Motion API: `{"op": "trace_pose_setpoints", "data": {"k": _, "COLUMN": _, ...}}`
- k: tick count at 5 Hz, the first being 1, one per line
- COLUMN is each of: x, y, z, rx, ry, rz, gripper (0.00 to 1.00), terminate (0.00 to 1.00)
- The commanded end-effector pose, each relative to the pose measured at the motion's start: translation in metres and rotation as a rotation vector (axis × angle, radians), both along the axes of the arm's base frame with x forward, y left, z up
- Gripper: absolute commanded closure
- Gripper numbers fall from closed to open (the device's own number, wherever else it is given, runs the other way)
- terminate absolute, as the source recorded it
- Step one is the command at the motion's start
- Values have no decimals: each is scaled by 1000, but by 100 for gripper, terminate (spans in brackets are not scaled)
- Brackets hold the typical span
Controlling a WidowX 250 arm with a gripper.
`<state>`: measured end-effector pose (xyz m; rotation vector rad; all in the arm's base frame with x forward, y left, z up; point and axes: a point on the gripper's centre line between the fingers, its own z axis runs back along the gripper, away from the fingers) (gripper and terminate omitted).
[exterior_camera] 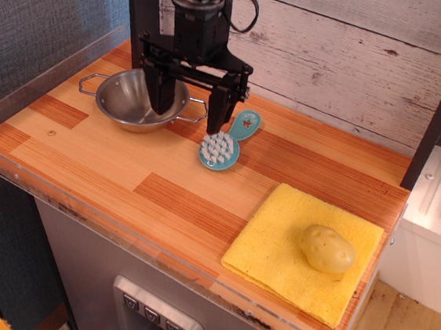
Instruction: Move the blue brush to the left of the yellow towel
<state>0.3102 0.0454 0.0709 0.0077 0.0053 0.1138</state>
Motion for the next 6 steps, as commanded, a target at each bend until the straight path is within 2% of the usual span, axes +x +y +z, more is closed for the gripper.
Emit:
{"op": "trace_pose_setpoints", "data": {"k": 1, "x": 18, "y": -20, "z": -8, "rx": -24, "ry": -51, "rz": 61, "gripper": 0, "terminate": 0}}
{"op": "trace_pose_setpoints", "data": {"k": 3, "x": 31, "y": -28, "z": -30, "rx": 19, "ry": -28, "rz": 80, "gripper": 0, "terminate": 0}}
{"op": "trace_pose_setpoints", "data": {"k": 4, "x": 40, "y": -20, "z": -38, "rx": 83, "ry": 23, "rz": 27, "gripper": 0, "terminate": 0}}
{"op": "trace_pose_setpoints", "data": {"k": 5, "x": 41, "y": -10, "z": -41, "rx": 89, "ry": 48, "rz": 1, "gripper": 0, "terminate": 0}}
{"op": "trace_pose_setpoints", "data": {"k": 6, "x": 40, "y": -13, "z": -49, "rx": 72, "ry": 61, "rz": -19, "gripper": 100, "terminate": 0}}
